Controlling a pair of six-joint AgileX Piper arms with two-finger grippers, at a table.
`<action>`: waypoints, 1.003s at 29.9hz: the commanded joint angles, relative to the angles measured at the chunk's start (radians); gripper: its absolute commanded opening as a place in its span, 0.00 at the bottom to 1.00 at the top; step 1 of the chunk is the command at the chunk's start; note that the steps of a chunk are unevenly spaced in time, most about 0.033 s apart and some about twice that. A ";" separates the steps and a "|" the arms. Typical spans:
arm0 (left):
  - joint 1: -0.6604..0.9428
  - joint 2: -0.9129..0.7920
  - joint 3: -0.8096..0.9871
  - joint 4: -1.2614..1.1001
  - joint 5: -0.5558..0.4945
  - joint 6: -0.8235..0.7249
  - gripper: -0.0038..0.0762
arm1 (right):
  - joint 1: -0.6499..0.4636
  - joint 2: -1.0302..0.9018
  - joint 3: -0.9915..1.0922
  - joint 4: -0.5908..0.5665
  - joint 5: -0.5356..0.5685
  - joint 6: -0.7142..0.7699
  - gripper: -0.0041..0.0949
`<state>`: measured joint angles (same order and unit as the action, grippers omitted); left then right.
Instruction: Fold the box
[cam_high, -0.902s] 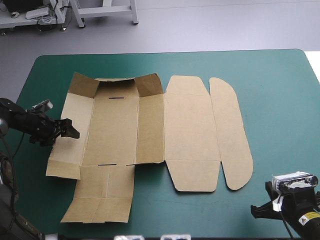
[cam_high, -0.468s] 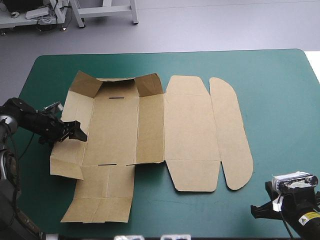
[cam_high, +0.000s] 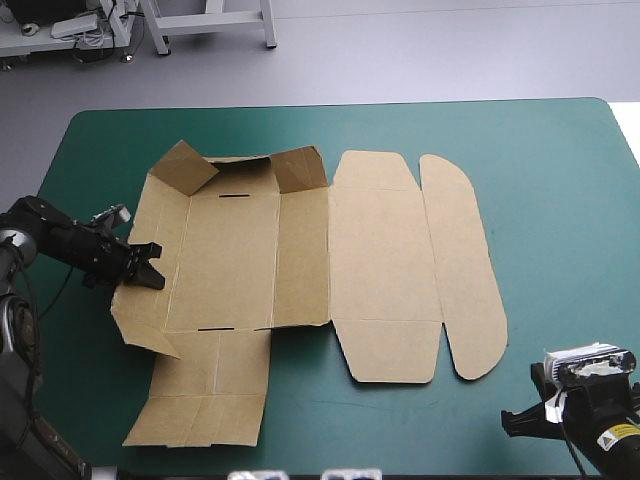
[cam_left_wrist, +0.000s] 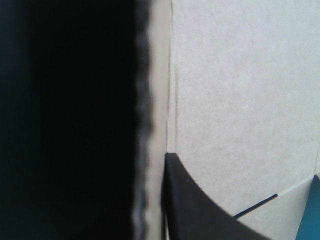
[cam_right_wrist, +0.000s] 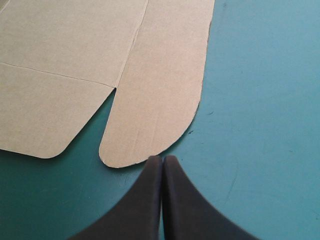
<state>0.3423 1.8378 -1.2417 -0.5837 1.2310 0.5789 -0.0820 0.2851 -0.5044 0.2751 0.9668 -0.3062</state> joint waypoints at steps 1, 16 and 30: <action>-0.011 -0.032 -0.030 0.025 0.041 0.023 0.04 | 0.000 0.009 -0.027 0.012 -0.054 -0.005 0.02; -0.292 -0.091 -0.357 0.407 0.038 0.096 0.04 | 0.000 0.009 -0.027 0.012 -0.056 -0.005 0.02; -0.678 -0.091 -0.623 0.746 -0.134 0.175 0.04 | 0.000 0.009 -0.027 0.016 -0.056 -0.005 0.02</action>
<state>-0.2726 1.8094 -1.8120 0.0716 1.1813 0.7377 -0.0820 0.2851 -0.5044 0.2751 0.9668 -0.3062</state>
